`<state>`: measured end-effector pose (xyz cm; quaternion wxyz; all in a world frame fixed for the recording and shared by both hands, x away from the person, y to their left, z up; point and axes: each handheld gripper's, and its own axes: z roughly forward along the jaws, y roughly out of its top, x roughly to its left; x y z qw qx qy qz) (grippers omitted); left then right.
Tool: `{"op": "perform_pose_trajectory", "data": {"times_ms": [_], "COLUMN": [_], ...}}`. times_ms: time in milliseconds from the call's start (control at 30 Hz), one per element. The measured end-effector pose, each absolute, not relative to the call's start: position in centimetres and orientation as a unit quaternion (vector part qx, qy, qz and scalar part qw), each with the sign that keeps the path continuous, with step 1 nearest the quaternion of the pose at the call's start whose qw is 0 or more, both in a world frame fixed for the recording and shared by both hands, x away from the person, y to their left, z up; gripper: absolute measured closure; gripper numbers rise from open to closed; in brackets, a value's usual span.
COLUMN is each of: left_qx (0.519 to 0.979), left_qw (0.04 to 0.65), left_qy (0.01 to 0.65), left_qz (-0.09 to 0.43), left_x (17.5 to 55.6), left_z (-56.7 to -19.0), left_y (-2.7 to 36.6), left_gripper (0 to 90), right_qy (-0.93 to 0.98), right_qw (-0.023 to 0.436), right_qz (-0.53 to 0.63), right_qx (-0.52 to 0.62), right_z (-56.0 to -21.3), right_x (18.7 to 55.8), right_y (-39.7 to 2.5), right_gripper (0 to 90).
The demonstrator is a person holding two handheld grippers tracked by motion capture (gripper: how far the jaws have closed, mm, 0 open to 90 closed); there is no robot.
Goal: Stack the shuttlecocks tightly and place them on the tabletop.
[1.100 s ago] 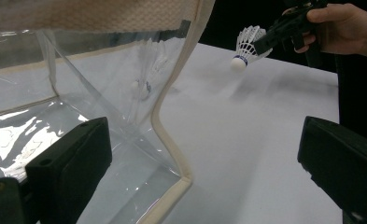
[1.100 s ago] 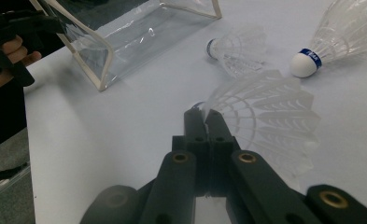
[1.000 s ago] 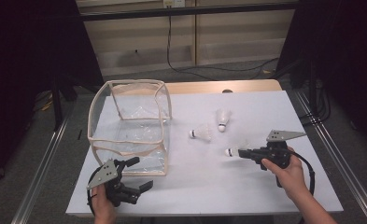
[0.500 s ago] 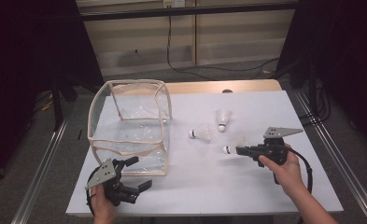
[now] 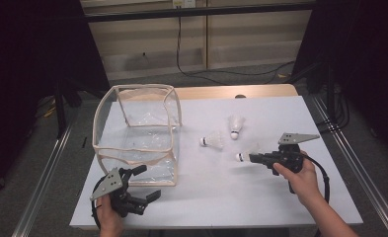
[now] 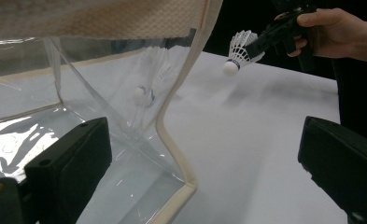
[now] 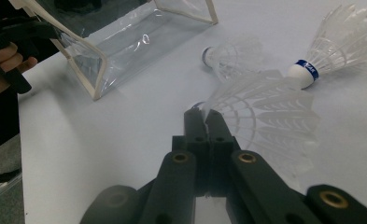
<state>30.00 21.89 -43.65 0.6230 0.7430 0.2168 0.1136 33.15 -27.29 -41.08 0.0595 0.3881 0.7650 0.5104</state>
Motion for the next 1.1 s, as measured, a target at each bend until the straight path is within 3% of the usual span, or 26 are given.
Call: {"op": "perform_pose_trajectory", "data": {"times_ms": [1100], "left_qx": [0.74], "left_qw": [0.626], "left_qy": [0.219], "left_qz": [0.112], "left_x": [30.0], "left_z": [-43.7], "left_y": [21.7], "left_gripper": [2.8], "right_qy": [0.758], "right_qw": [0.068], "right_qz": [0.508], "right_qx": [0.404], "right_z": [-40.5], "right_x": [34.9], "right_y": [-27.0], "right_gripper": [90.0]}}
